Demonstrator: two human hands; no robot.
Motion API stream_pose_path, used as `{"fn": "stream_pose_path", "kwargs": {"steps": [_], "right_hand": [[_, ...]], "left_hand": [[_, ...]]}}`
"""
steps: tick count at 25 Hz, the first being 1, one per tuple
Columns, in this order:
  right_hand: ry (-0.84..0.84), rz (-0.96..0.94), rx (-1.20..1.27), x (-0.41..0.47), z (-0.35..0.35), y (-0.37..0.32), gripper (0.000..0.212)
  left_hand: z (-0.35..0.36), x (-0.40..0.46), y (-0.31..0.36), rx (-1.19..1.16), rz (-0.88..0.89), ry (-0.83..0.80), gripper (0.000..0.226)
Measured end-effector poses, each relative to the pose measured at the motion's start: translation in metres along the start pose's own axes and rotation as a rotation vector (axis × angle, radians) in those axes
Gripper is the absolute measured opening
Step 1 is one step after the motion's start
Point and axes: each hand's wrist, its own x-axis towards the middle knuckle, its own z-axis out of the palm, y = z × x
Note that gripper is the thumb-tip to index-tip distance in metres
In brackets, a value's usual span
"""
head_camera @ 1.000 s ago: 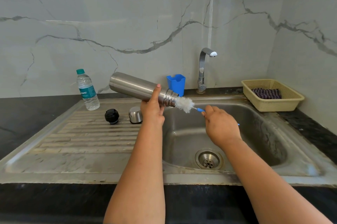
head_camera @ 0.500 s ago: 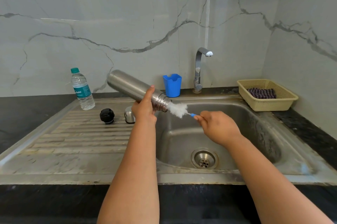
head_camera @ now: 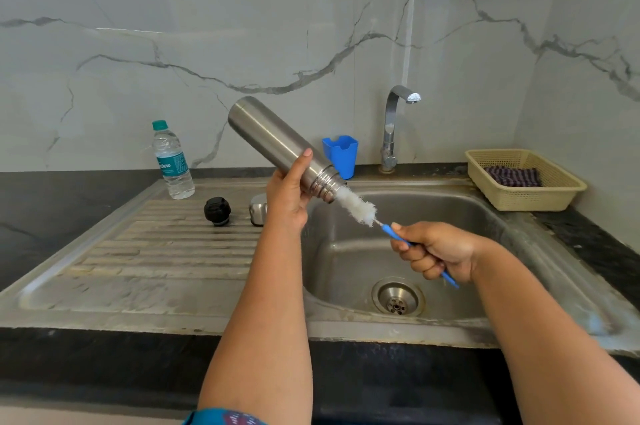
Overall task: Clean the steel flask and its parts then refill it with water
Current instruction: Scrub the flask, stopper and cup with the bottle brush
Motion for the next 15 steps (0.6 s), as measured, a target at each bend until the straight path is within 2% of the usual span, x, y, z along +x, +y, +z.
{"fn": "stream_pose_path", "kwargs": {"steps": [2,4,5,7,9,10,11,12,13,14,15], "right_hand": [[0.314,-0.204,-0.506,0.006,0.007,0.002,0.045],[0.619,-0.368,-1.066,0.009,0.013,0.002,0.044],[0.709,-0.403,-1.227,0.008,0.016,0.001,0.044],[0.778,-0.449,-1.355,0.005,0.021,-0.002,0.046],[0.709,-0.445,-1.274,0.007,0.023,0.002,0.047],[0.571,-0.402,-1.063,0.008,0.020,0.006,0.046],[0.351,-0.301,-0.713,0.007,0.015,0.008,0.045],[0.123,-0.146,-0.358,0.004,0.009,0.007,0.044],[-0.026,-0.025,-0.117,0.000,0.002,0.007,0.042],[-0.092,0.033,-0.014,-0.002,-0.005,0.008,0.040],[-0.077,0.041,-0.010,-0.002,-0.011,0.009,0.039]], "left_hand": [[-0.002,0.002,-0.004,-0.003,0.018,0.088,0.036],[-0.007,0.006,-0.003,-0.037,0.011,0.270,0.049],[-0.012,0.009,0.000,-0.062,0.001,0.340,0.056],[-0.023,0.015,0.010,-0.116,0.007,0.376,0.062],[-0.031,0.017,0.017,-0.101,0.016,0.318,0.058],[-0.031,0.016,0.018,-0.086,0.012,0.269,0.054],[-0.030,0.014,0.019,-0.071,0.001,0.212,0.049],[-0.027,0.012,0.018,-0.061,-0.008,0.150,0.046],[-0.024,0.011,0.017,-0.070,-0.019,0.102,0.044],[-0.020,0.010,0.016,-0.101,-0.030,0.066,0.044],[-0.018,0.010,0.014,-0.126,-0.030,0.050,0.046]]}}
